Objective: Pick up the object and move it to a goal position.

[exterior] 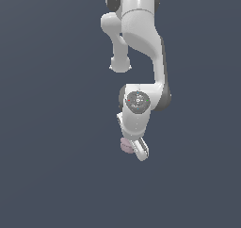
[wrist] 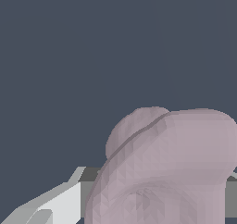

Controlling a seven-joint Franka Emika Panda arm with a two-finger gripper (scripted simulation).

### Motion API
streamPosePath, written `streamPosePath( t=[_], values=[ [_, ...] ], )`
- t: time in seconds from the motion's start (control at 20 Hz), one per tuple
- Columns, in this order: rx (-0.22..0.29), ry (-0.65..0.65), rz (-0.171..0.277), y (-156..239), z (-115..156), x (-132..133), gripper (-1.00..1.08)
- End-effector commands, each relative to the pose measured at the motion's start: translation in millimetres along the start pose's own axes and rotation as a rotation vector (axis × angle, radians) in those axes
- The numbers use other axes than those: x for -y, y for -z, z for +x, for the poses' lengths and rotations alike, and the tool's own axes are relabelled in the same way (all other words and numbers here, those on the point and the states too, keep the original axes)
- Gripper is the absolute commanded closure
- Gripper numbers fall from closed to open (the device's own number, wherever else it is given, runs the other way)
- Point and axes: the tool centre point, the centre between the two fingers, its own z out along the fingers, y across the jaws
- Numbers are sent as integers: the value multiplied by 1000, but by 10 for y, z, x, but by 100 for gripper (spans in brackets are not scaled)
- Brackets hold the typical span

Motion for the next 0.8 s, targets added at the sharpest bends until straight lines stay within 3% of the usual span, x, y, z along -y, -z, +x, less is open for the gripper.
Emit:
streamPosePath(
  t=[0.0,0.75],
  values=[
    [0,0,0,0,-2,3,108],
    [0,0,0,94,-38,-64,108]
  ],
)
